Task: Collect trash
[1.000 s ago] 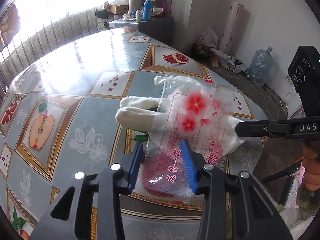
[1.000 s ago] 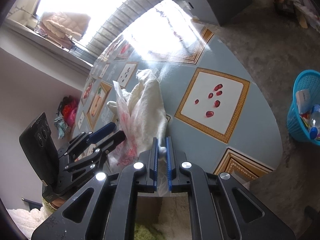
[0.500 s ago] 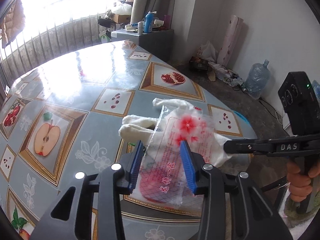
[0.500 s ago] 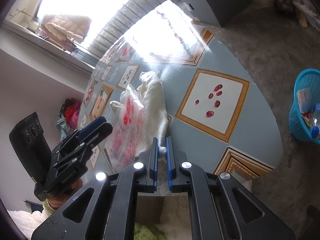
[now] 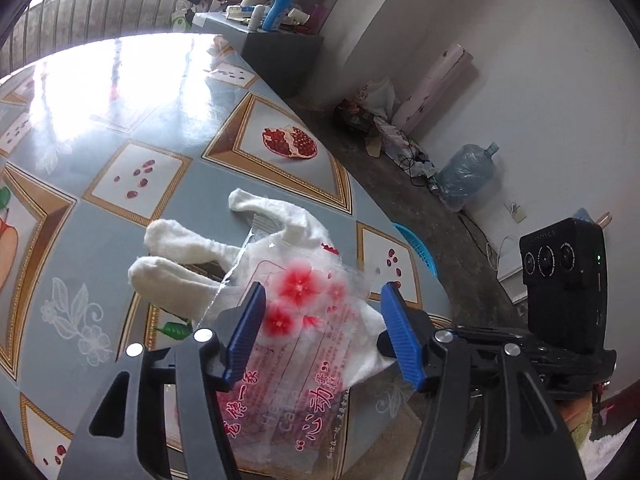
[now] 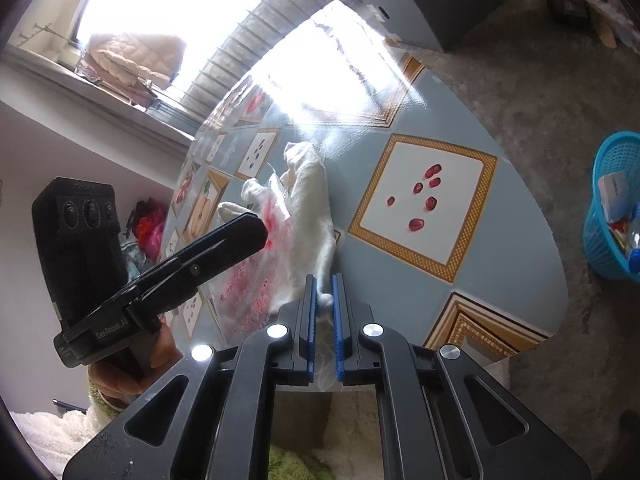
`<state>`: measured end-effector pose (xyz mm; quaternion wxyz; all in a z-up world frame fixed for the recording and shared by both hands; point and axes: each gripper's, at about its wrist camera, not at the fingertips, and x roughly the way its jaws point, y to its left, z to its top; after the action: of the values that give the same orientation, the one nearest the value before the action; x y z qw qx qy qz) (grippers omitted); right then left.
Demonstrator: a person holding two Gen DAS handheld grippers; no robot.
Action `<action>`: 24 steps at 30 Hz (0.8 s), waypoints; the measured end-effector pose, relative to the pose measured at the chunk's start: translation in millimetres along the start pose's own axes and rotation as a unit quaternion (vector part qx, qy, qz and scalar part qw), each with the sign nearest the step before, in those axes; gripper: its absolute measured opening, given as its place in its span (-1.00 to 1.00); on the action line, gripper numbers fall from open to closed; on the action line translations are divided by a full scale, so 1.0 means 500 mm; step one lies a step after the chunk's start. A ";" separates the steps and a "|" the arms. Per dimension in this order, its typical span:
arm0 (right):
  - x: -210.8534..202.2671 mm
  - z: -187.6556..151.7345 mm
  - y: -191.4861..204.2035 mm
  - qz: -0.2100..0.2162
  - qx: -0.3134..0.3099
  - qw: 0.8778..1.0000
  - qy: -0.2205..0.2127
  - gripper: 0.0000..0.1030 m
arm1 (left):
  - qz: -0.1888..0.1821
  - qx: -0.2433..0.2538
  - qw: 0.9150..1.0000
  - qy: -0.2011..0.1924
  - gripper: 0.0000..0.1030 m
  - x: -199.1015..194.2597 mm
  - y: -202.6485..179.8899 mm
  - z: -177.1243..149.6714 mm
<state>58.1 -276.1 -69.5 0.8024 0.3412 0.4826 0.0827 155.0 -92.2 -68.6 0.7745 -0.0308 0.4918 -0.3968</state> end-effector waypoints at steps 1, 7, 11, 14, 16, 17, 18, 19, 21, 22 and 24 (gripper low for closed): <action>-0.001 0.000 -0.002 0.001 0.000 1.000 0.000 -0.87 | -0.005 -0.003 1.000 0.002 0.16 0.003 0.002 0.001; -0.004 -0.001 -0.012 0.008 0.007 1.000 -0.002 -0.87 | -0.015 0.010 1.000 0.011 0.30 0.013 -0.007 0.005; -0.009 -0.001 -0.016 0.011 0.008 1.000 -0.004 -0.87 | 0.001 0.031 0.999 0.013 0.30 0.020 -0.018 0.005; -0.012 -0.003 -0.020 0.013 0.010 1.000 -0.006 -0.87 | 0.015 0.045 0.999 0.013 0.30 0.030 -0.027 0.009; -0.015 -0.005 -0.023 0.017 0.012 1.000 -0.007 -0.87 | 0.021 0.050 0.998 0.013 0.30 0.033 -0.030 0.008; -0.016 -0.006 -0.025 0.019 0.015 1.000 -0.008 -0.87 | 0.023 0.053 0.998 0.012 0.30 0.035 -0.031 0.008; -0.017 -0.006 -0.026 0.021 0.017 1.000 -0.009 -0.87 | 0.025 0.055 0.998 0.012 0.30 0.037 -0.033 0.008; -0.019 -0.008 -0.029 0.024 0.020 0.999 -0.009 -0.87 | 0.028 0.058 0.998 0.012 0.30 0.039 -0.034 0.008; -0.022 -0.010 -0.034 0.030 0.026 0.999 -0.010 -0.87 | 0.038 0.068 0.997 0.012 0.28 0.043 -0.044 0.007; -0.024 -0.011 -0.037 0.032 0.028 0.999 -0.010 -0.87 | 0.046 0.075 0.996 0.011 0.24 0.045 -0.049 0.006; -0.025 -0.013 -0.036 0.034 0.030 0.999 -0.012 -0.87 | 0.062 0.088 0.994 0.010 0.17 0.046 -0.055 0.001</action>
<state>42.6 -292.4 -73.5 0.7940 0.3827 0.4634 0.0912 144.3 -126.1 -73.3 0.7924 0.0721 0.4639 -0.3896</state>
